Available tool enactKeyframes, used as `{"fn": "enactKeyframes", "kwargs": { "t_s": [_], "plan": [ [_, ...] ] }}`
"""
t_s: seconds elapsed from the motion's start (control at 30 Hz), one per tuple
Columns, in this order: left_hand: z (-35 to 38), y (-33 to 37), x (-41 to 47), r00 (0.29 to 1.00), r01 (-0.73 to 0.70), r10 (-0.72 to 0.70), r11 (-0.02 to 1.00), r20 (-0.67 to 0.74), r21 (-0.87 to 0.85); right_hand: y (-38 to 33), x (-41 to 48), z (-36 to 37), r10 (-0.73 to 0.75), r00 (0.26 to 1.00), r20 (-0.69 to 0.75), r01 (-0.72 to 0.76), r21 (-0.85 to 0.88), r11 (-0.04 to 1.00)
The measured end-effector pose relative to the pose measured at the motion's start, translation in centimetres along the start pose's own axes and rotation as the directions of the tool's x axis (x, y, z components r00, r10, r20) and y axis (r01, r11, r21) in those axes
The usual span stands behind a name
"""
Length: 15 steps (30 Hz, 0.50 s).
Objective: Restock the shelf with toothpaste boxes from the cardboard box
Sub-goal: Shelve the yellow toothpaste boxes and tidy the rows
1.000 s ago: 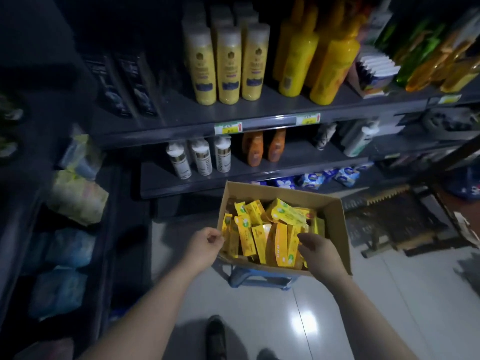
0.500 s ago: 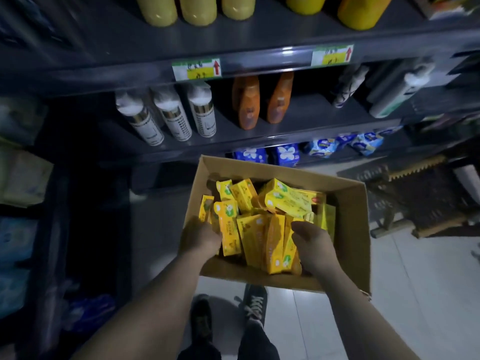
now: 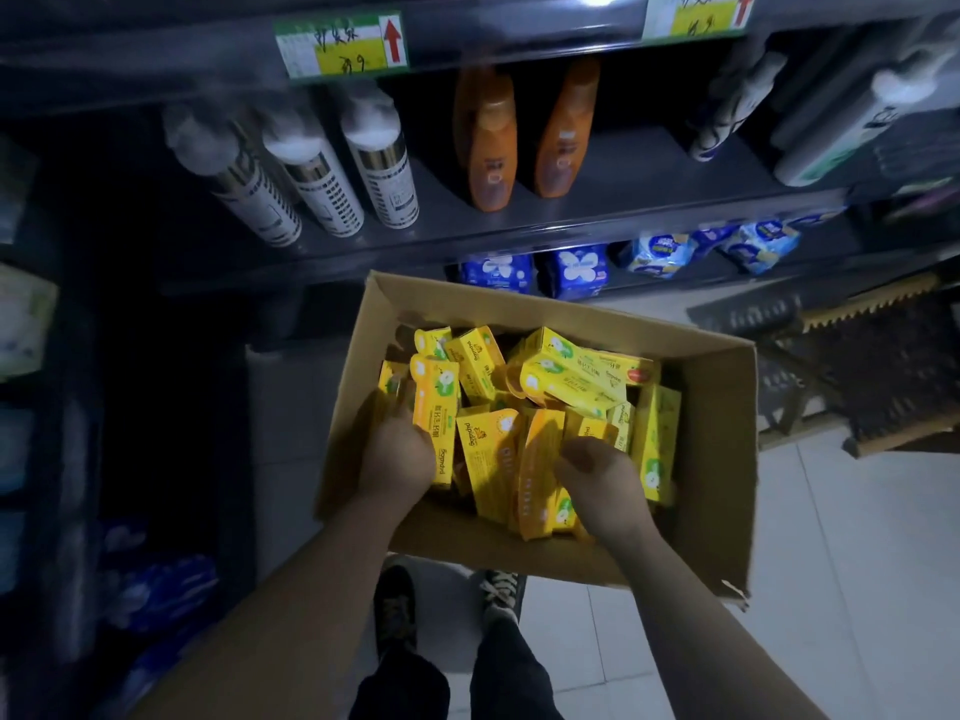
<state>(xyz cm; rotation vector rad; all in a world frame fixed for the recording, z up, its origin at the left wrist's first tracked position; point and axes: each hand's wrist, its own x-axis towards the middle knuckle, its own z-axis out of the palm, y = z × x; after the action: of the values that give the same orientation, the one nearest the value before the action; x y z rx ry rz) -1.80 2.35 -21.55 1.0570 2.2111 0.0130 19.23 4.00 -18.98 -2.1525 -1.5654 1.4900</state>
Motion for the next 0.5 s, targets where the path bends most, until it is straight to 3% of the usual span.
{"fn": "enactKeyframes", "kwargs": {
  "t_s": [0.27, 0.5],
  "plan": [
    [-2.9, -0.9, -1.5, 0.956, -0.186, 0.130, 0.962, -0.263, -0.200, -0.4, -0.7, 2.5, 0.128, 0.991, 0.045, -0.126, -0.058, 0.990],
    [-4.3, -1.6, -1.9, 0.996, -0.053, -0.002, 0.797, -0.091, -0.602, -0.2, -0.8, 4.7, 0.208, 0.978, -0.002, -0.201, -0.260, 0.944]
  ]
}}
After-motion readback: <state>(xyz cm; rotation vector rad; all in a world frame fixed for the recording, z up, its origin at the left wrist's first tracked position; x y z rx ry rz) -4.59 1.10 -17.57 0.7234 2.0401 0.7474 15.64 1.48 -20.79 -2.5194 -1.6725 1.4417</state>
